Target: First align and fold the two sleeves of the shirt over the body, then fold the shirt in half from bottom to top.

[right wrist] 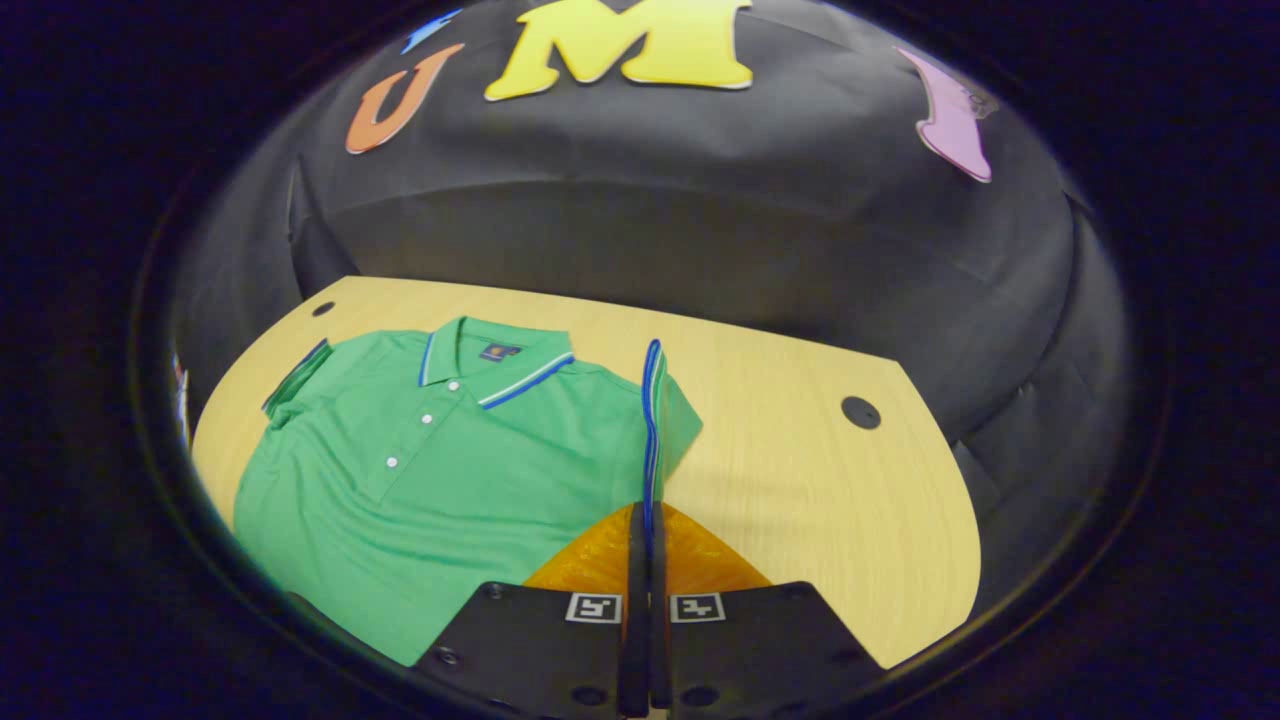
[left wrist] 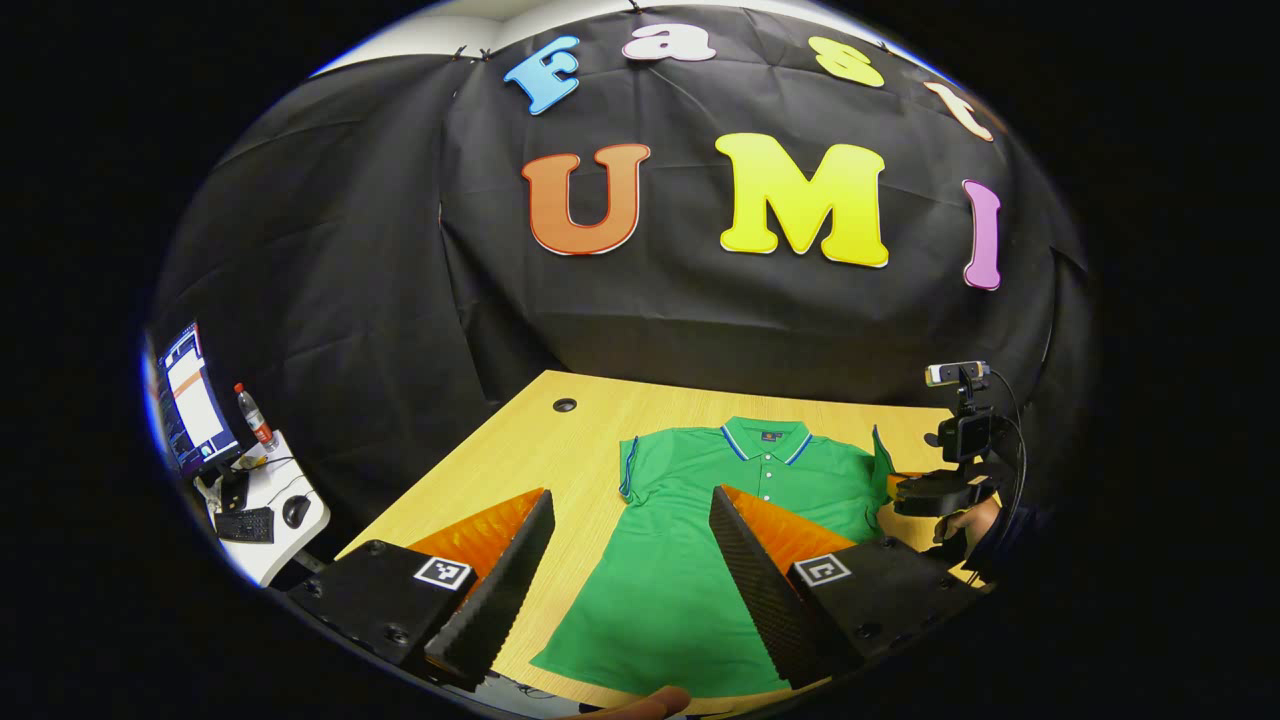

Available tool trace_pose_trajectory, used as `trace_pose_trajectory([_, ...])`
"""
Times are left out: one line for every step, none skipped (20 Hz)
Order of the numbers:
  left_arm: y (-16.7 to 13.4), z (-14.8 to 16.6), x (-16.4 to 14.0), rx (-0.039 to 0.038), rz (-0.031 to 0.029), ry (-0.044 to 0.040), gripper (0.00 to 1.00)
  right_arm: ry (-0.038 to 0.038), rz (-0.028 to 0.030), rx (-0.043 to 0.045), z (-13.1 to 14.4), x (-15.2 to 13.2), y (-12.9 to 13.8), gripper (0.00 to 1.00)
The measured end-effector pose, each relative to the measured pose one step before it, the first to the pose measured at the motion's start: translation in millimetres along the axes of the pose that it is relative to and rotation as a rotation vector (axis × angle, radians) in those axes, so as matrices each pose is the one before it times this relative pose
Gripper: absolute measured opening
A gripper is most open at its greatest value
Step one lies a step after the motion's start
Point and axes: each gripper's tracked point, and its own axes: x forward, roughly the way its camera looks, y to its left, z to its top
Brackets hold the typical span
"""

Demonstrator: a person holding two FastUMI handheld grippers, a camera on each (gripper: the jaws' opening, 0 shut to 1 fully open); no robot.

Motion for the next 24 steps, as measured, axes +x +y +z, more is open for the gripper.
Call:
trace_pose_trajectory([1.35,-1.05,-0.16,-0.00265,0.00422,0.00322,1.00,-0.00148,0.01182,-0.02229,0.45,1.52,8.15,0.03])
trace_pose_trajectory([3.06,-1.41,0.45,-0.00221,0.00567,0.00435,1.00,0.00054,0.00856,-0.01842,-0.66,1.96,5.90,0.03])
trace_pose_trajectory([3.03,-1.96,0.26,-0.00284,0.00576,0.00440,1.00,0.00527,0.00936,-0.01245,-1.42,2.51,7.01,0.00])
trace_pose_trajectory([2.82,-1.10,-0.09,-0.00377,0.00554,0.00383,1.00,0.00896,0.00851,-0.00839,-3.41,2.27,6.13,0.03])
trace_pose_trajectory([2.65,-1.58,0.87,-0.00390,0.00337,0.00477,1.00,0.00847,0.01013,-0.00932,-2.52,2.64,6.49,0.03])
trace_pose_trajectory([2.34,-2.08,-0.35,-0.00358,0.00440,0.00245,1.00,0.01015,0.00575,-0.01127,-3.20,2.82,5.32,0.03])
trace_pose_trajectory([2.82,-1.52,0.85,-0.00624,0.00343,0.00606,1.00,0.00874,0.00588,-0.01128,-3.82,2.33,4.57,0.03])
trace_pose_trajectory([3.42,-0.78,0.22,-0.00650,0.00461,0.00557,1.00,0.00544,0.00310,-0.00608,-2.96,1.60,4.00,0.03])
trace_pose_trajectory([2.96,0.59,0.83,-0.00360,0.00026,-0.00056,1.00,0.00318,0.01338,0.00340,-0.46,0.96,5.85,0.04])
trace_pose_trajectory([3.39,1.54,0.35,0.00106,0.00455,-0.00300,1.00,0.00304,0.00352,0.00308,-2.07,-0.44,4.60,0.03])
trace_pose_trajectory([4.49,2.36,2.48,0.00396,0.00554,-0.00336,1.00,-0.00052,-0.00039,0.00173,0.53,-2.54,2.14,0.05])
trace_pose_trajectory([4.65,1.93,1.50,0.00338,0.00401,-0.00229,1.00,0.00287,-0.00079,0.00088,-0.37,0.12,1.74,0.05])
trace_pose_trajectory([3.44,0.09,2.28,0.00246,0.00062,-0.00035,1.00,-0.00338,0.00823,0.00820,1.59,-1.91,4.13,0.08])
trace_pose_trajectory([2.72,0.88,1.92,0.00407,-0.00101,-0.00089,1.00,-0.00040,-0.00686,0.00206,-0.88,-0.87,0.69,0.10])
trace_pose_trajectory([3.00,2.31,1.72,0.01049,-0.00457,-0.00389,1.00,-0.00591,-0.01730,0.00264,4.11,-5.29,-3.98,0.17])
trace_pose_trajectory([4.82,3.89,1.94,0.01758,0.00144,-0.01139,1.00,-0.01703,-0.01066,0.01215,7.05,-6.69,-1.27,0.24])
trace_pose_trajectory([6.79,4.02,1.94,0.01820,0.00138,-0.01233,1.00,-0.02133,-0.00534,0.01747,7.59,-7.59,0.48,0.20])
trace_pose_trajectory([4.68,3.29,3.56,0.01426,-0.00186,-0.00907,1.00,-0.01847,-0.01054,0.01610,7.08,-9.78,-2.19,0.24])
trace_pose_trajectory([6.01,4.05,4.25,0.00910,-0.00031,-0.01145,1.00,-0.01334,-0.01052,0.00936,5.50,-7.95,-2.51,0.30])
trace_pose_trajectory([4.32,4.68,3.94,0.00324,-0.00246,-0.00938,1.00,-0.01704,-0.00432,0.01365,6.79,-11.00,-0.90,0.29])
trace_pose_trajectory([3.81,3.00,4.89,-0.00283,-0.00266,-0.01038,1.00,-0.01867,-0.00450,0.00968,7.24,-12.26,-0.39,0.30])
trace_pose_trajectory([4.15,3.04,5.00,-0.00529,-0.00157,-0.00962,1.00,-0.01853,-0.00953,0.01085,7.71,-13.44,-1.82,0.30])
trace_pose_trajectory([3.59,3.20,5.34,-0.00063,-0.00087,-0.00772,1.00,-0.01374,-0.00878,0.01577,8.40,-14.19,-1.16,0.39])
trace_pose_trajectory([3.05,1.53,6.10,0.00360,-0.00120,-0.00450,1.00,-0.02266,-0.00779,0.02073,9.74,-15.46,0.59,0.48])
